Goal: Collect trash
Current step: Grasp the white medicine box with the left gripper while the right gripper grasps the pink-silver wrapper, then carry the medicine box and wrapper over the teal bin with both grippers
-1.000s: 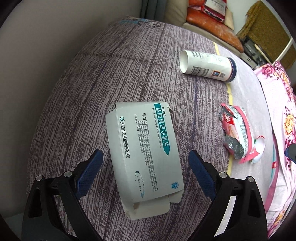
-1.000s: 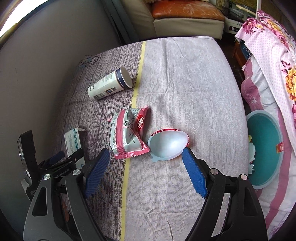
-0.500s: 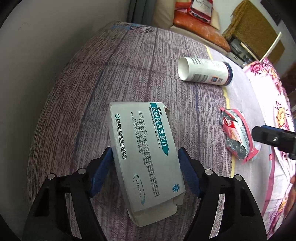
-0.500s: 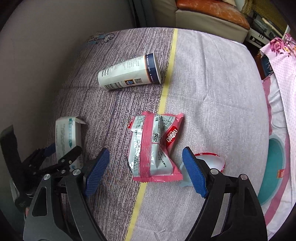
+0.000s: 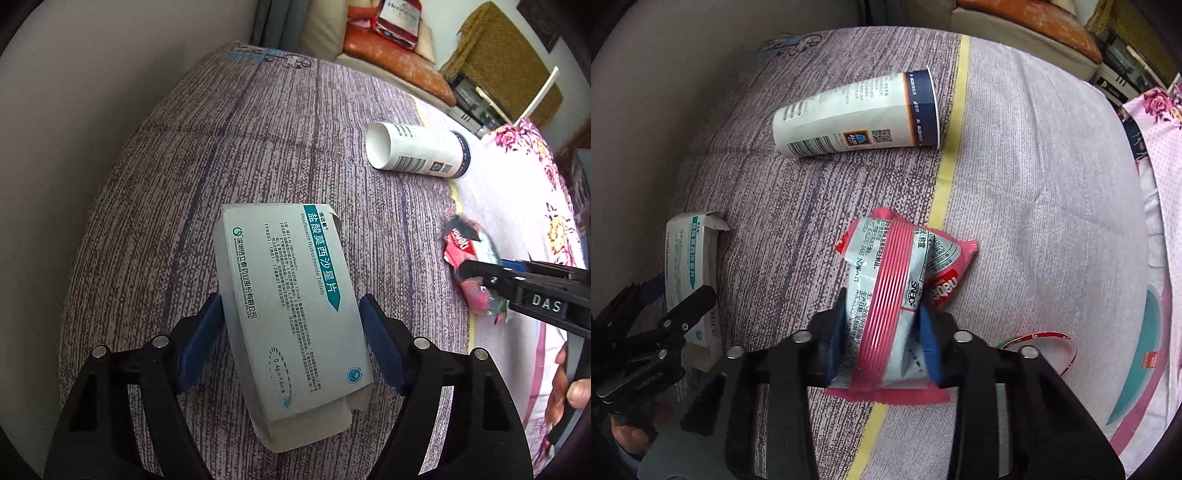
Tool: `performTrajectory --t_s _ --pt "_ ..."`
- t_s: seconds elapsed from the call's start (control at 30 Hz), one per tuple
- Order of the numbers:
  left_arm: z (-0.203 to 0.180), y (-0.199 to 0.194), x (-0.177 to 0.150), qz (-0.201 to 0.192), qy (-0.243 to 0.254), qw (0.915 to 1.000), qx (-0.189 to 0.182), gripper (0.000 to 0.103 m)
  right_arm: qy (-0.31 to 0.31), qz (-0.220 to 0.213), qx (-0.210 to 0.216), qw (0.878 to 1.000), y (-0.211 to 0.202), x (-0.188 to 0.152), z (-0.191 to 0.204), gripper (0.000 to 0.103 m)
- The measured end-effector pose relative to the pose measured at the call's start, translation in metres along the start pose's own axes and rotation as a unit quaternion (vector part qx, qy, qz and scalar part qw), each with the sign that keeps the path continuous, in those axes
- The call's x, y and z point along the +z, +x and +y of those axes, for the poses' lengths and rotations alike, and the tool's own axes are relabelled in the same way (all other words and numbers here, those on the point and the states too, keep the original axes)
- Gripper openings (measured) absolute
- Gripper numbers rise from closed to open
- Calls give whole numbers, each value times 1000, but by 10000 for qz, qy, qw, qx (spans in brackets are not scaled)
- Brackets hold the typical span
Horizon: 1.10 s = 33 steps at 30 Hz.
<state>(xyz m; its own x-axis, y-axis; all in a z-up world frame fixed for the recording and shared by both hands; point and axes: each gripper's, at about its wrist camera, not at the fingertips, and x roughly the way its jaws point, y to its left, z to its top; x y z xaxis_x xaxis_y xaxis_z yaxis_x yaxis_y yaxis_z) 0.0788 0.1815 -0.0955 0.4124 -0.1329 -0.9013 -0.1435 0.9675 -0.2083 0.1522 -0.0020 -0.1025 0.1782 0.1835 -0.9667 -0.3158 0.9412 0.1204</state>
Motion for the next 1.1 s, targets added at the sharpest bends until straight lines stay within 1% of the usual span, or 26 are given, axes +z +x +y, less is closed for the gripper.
performTrajectory --t_s 0.07,0.17,0.4,0.57,0.67,0.83,1.1 --pt "0 0 1 -11 -42 10000 -23 73 9 -96 102 9999 -7 -2 1 24" --pt "0 -4 0 -52 -70 9999 -69 70 73 -285 262 9992 -22 -7 -1 23" --pt "-7 -22 -4 -163 -50 9997 -202 70 279 -565 597 9962 -53 -19 -15 23" --pt "-24 -40 -4 -310 81 9992 -227 70 430 -735 691 9940 -68 -33 -29 23" --pt "-41 -49 -4 -385 228 9987 -251 70 555 -826 715 9925 -74 -39 -38 23" --pt "-72 -53 -1 -428 528 9972 -312 70 876 -991 753 9883 -89 -56 -67 23" --pt "-140 -52 -1 -452 1127 9916 -444 70 1407 -1247 830 9787 -109 -84 -117 23"
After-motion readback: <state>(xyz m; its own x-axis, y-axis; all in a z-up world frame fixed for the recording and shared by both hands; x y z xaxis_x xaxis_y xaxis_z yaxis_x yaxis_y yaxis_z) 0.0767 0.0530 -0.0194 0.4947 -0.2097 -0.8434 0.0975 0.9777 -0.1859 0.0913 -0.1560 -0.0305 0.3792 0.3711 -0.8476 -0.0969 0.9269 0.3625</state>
